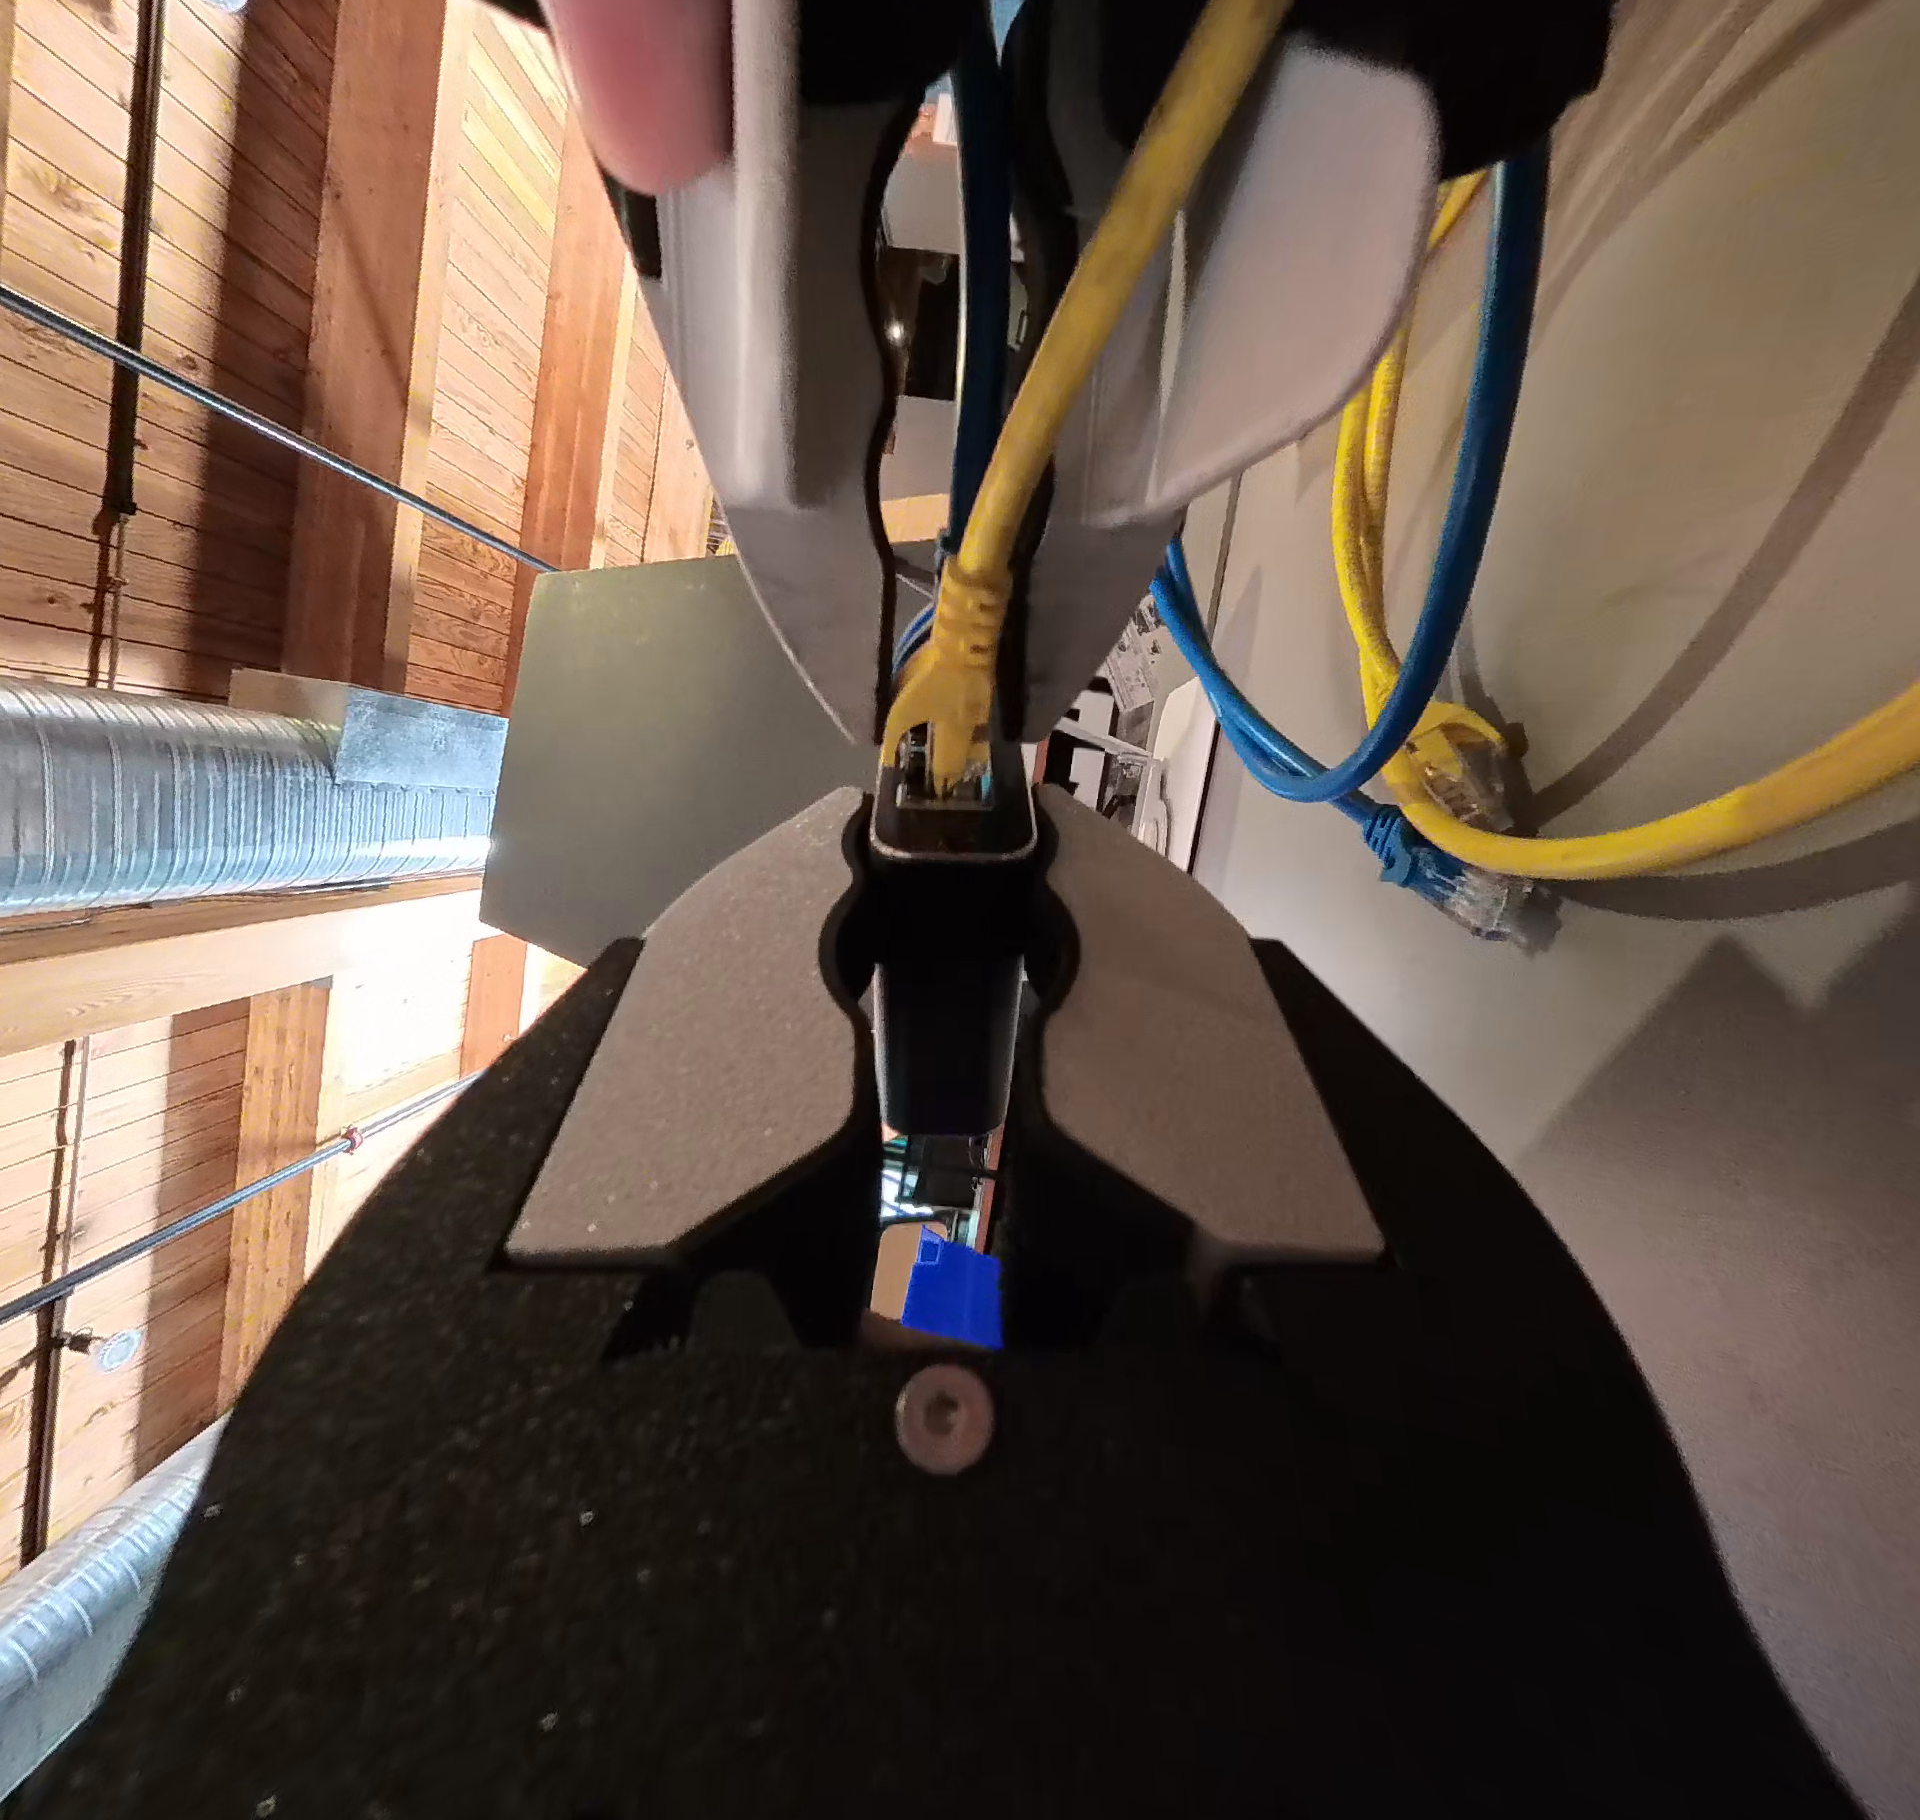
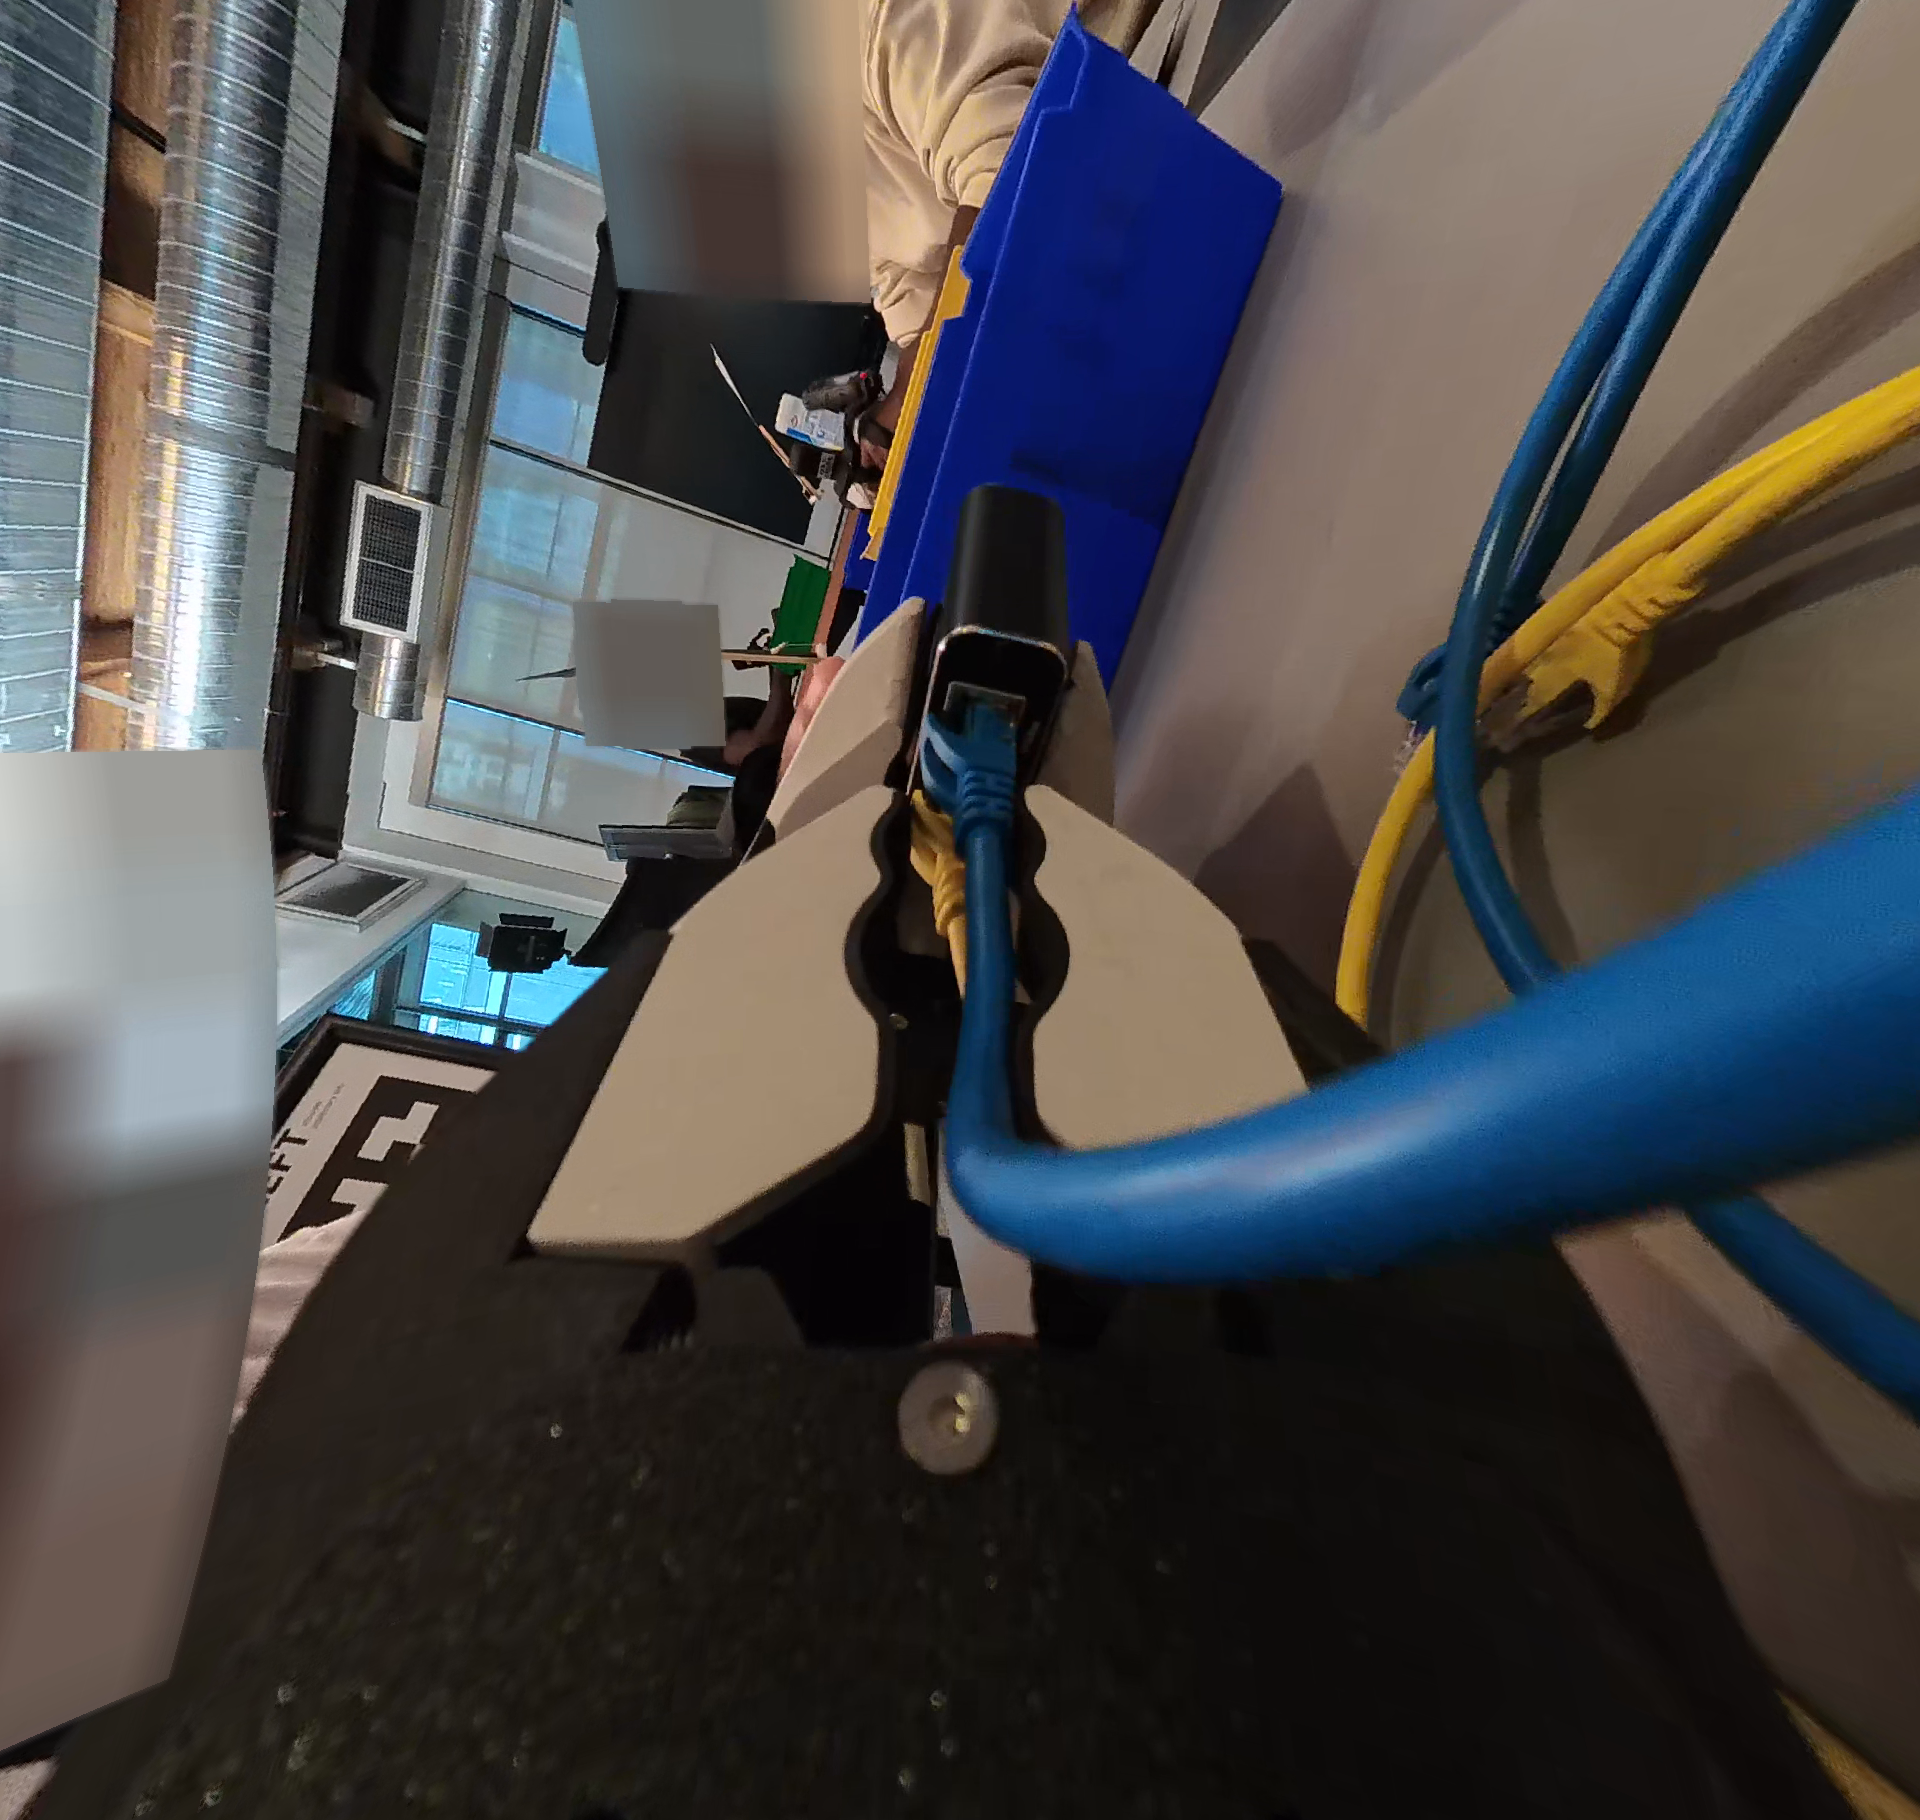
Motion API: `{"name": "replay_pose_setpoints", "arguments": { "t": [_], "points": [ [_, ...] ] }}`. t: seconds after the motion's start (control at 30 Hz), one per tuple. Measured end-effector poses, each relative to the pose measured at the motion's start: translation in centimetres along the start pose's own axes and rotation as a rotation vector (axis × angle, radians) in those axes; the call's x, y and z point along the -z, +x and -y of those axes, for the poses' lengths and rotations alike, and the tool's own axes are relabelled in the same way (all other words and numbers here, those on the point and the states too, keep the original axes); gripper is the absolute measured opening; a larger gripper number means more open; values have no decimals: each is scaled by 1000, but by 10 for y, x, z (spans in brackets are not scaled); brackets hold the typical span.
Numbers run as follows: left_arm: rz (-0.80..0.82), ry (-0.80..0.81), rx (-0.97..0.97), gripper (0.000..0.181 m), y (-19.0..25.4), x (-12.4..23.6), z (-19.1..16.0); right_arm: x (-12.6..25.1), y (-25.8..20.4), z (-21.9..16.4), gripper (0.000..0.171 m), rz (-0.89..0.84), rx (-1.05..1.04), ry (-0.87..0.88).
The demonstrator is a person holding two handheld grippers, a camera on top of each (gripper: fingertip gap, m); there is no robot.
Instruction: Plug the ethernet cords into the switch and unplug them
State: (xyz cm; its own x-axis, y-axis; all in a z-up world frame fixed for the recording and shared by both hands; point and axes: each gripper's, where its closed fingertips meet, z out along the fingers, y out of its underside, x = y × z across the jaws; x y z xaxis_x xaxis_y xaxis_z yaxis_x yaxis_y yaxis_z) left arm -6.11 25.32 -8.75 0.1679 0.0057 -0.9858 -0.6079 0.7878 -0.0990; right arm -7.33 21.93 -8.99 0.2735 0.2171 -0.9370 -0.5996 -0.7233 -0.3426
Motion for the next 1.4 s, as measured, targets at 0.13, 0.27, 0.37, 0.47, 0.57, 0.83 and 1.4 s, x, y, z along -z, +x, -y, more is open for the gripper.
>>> {"name": "replay_pose_setpoints", "arguments": {
  "t": [0.13, 0.27, 0.37, 0.47, 0.57, 0.83, 1.4],
  "points": [
    [1, -4, 7, 24, -1, -1, -1, -3, -2, -1, 19, 13, -3, -9],
    [-6, -14, 12, 24, -1, -2, -3, -5, -2, 0, 16, 8, -6, 4],
    [-5, -28, 14, 24, -1, -3, -4, -6, -2, -1, 14, 7, 17, 8],
    [8, -32, 10, 24, -4, -2, -4, -6, -2, -1, 13, 2, 66, 13],
    [11, -31, 5, 24, -2, -3, -6, -7, -1, -1, 13, 3, 79, 22],
    [17, -152, 45, 25, -7, -13, -41, 8, -4, -5, 12, -40, 103, -7],
    [-65, -224, 366, 24, -11, -24, -59, 38, 11, -99, 13, -183, 425, -459]
  ]
}}
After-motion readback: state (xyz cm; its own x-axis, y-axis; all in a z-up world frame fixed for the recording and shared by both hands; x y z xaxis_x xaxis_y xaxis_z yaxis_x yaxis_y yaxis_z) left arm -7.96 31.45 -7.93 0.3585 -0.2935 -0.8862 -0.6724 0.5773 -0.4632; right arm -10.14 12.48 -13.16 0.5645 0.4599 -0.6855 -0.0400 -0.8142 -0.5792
